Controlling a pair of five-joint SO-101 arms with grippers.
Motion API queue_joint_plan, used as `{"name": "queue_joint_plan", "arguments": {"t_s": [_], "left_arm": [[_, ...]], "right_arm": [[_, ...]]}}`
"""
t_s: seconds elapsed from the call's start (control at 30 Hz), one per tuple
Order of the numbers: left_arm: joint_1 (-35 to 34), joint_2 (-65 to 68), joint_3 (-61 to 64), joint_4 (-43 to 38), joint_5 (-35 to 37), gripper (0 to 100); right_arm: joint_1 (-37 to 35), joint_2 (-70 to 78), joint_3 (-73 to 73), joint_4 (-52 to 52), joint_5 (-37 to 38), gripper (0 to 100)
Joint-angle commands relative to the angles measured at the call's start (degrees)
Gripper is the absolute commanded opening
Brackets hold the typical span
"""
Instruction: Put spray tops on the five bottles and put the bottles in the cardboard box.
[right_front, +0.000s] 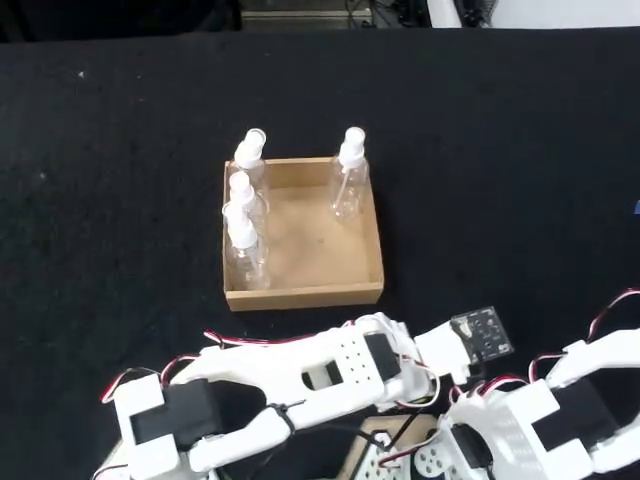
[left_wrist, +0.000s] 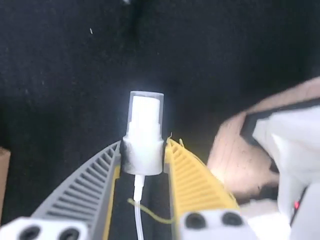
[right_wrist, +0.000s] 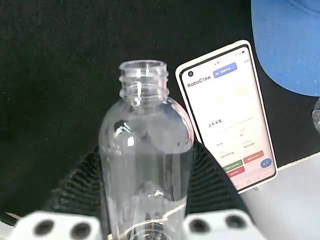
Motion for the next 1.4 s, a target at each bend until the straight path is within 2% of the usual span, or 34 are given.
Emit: {"name": "queue_joint_plan", "arguments": {"t_s": [0.0, 0.1, 0.2, 0.43, 0.53, 0.73, 0.83, 1.07, 1.37], "left_arm": [[1.54, -7.91, -2.51, 6.33, -0.18, 4], [-0.13, -13.27, -1.01, 11.87, -0.44, 3], [-3.38, -19.78, 3.56, 13.54, -0.44, 3], [-8.31, -40.44, 15.78, 13.27, -0.44, 3], [-9.27, -51.08, 19.03, 13.45, -0.53, 3], [-16.66, -70.68, 24.75, 9.32, -0.53, 3], [-19.12, -79.82, 26.68, 6.33, -0.44, 3], [-20.09, -94.95, 31.16, -1.05, -0.44, 3], [-32.04, -101.71, 34.15, -11.78, 0.00, 3]], "right_arm": [[0.97, -0.48, -3.38, -1.23, 0.35, 1.2], [0.70, -0.48, -3.38, -0.97, 0.35, 1.2], [0.62, -0.57, -3.38, -0.79, 0.09, 1.2], [-0.97, -0.92, -3.38, -0.35, -0.35, 1.1], [-2.29, -1.27, -3.91, 1.05, -3.34, 1.1], [-5.89, -6.90, -0.92, 1.49, -7.47, 1.1], [-9.23, -12.35, 4.09, -0.09, -10.46, 1.1], [-18.81, -29.76, 26.33, -15.38, -22.15, 1.1], [-41.58, -53.93, 42.24, -23.12, -37.89, 1.1]]}}
